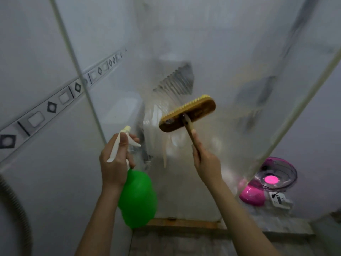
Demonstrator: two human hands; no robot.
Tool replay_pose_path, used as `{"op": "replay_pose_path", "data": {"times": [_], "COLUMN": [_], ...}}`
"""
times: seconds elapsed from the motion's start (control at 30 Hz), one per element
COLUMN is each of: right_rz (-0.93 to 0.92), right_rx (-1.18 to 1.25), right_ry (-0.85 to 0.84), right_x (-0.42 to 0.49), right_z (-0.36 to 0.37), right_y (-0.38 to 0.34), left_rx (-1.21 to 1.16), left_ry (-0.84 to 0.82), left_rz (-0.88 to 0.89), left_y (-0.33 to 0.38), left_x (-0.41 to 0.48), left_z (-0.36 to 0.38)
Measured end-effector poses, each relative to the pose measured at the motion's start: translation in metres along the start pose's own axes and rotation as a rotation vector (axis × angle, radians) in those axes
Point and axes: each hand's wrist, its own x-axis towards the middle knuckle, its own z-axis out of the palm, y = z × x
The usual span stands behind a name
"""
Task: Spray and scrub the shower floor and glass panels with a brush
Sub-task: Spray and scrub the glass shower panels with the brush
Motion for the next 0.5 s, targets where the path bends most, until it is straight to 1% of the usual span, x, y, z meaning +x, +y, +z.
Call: {"op": "replay_pose_path", "data": {"times": [0.03, 0.1, 0.13, 0.2, 0.3, 0.37, 0.43, 0.5], "right_rz": [-0.048, -0.189, -0.217, -0.21, -0.134, -0.109, -0.113, -0.179], "right_rx": [0.006, -0.088, -0.132, -0.158, -0.155, -0.163, -0.145, -0.172], "right_ry": [0.004, -0.002, -0.006, -0.02, -0.106, -0.159, -0.202, -0.199], "right_x": [0.016, 0.051, 0.061, 0.052, -0.008, -0.032, -0.016, 0.014], "right_z": [0.01, 0.03, 0.035, 0.037, 0.019, 0.014, 0.029, 0.057], "right_y": [-0.016, -0.046, -0.053, -0.039, 0.007, 0.017, 0.0, -0.033], "left_rx": [0.008, 0.022, 0.023, 0.008, 0.003, 0.02, 0.044, 0.075], "left_ry": [-0.002, -0.005, -0.001, 0.011, 0.026, 0.03, 0.029, 0.032], "left_rz": [-0.001, -0.009, -0.017, -0.022, -0.026, -0.034, -0.041, -0.047], "left_y": [-0.001, -0.003, -0.004, -0.006, -0.009, -0.012, -0.015, -0.017], "left_x": [0.0, 0.0, -0.001, -0.001, 0.0, 0.0, -0.002, -0.004], "left_z": [-0.001, -0.004, -0.005, -0.008, -0.015, -0.02, -0.024, -0.025]}}
